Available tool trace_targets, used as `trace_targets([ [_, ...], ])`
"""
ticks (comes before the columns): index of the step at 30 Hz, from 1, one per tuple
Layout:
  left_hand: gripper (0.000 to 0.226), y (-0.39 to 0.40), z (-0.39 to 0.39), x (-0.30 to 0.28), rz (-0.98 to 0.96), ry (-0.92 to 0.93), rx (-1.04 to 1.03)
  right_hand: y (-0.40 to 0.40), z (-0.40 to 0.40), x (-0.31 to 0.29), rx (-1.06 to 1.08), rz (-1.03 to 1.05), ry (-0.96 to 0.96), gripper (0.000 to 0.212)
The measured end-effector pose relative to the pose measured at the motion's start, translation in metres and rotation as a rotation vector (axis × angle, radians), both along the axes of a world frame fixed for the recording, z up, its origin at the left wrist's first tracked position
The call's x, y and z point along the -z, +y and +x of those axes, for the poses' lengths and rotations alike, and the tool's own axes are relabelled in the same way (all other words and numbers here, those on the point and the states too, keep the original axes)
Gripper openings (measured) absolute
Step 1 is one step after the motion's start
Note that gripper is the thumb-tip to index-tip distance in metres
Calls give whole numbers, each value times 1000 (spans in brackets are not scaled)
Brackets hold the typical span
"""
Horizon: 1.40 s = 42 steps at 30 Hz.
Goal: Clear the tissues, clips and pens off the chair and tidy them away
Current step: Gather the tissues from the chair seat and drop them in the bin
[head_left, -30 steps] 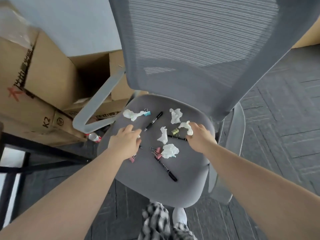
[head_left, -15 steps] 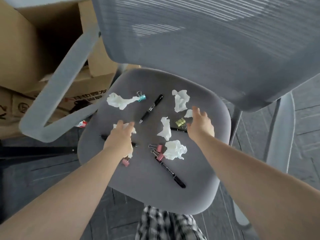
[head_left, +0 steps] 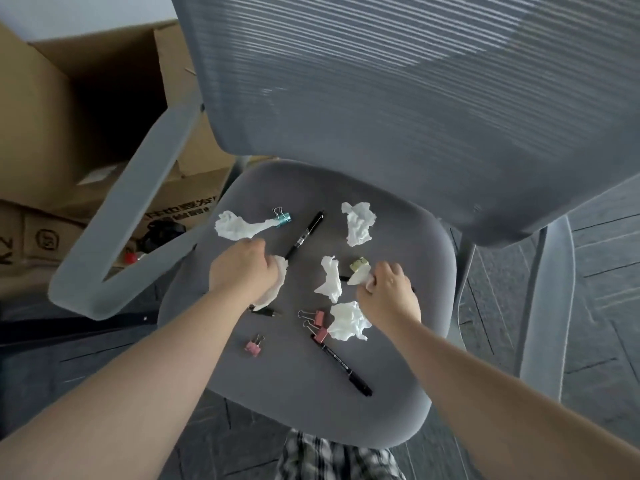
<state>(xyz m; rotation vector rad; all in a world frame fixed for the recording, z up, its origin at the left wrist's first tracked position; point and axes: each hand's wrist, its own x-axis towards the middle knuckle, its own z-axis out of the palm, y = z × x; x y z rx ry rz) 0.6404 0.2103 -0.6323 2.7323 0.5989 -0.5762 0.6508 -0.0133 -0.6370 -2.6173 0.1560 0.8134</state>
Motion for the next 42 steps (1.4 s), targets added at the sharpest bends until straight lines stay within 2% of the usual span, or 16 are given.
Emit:
trace_targets([
  [2, 21, 3, 5, 4, 20, -6, 30, 1, -15, 5, -82, -10, 82, 31],
  [6, 55, 10, 11, 15, 97, 24, 77, 11, -38, 18, -118, -12, 137, 30],
  [10, 76, 15, 18, 31, 73, 63, 66, 22, -46, 30, -171, -10, 182, 9],
  [12, 72, 16, 20, 42, 59, 113, 35, 23, -45, 35, -147, 13, 179, 14],
  [14, 50, 19, 23, 56, 16, 157, -9, 21, -42, 36, -103, 49, 152, 19],
  [16, 27, 20, 25, 61, 27, 128, -34, 18, -38, 35, -74, 59, 90, 23],
  [18, 18, 20, 24, 55, 63, 34, -13, 14, -34, 32, -64, 45, 34, 26],
  [21, 21, 13, 21, 35, 30, -45, 53, 9, -26, 23, -47, 27, 9, 33],
  [24, 28, -1, 20, 21, -22, -14, 111, 7, -18, 10, -50, 21, -9, 39],
  [29, 33, -39, 31, 13, -188, 62, 113, 7, -6, -10, 13, 133, -105, 8],
  [33, 59, -66, 46, 20, -175, 262, 171, 4, 13, -16, 97, 181, -192, 7],
  [36, 59, -78, 45, 28, -162, 364, 262, 0, 33, -12, 113, 161, -209, 11],
  [38, 58, -83, 41, 31, -134, 347, 259, -1, 46, -8, 88, 142, -195, 13],
  [42, 51, -90, 36, 42, -45, 309, 310, 6, 68, 6, -29, 79, -132, 37],
])
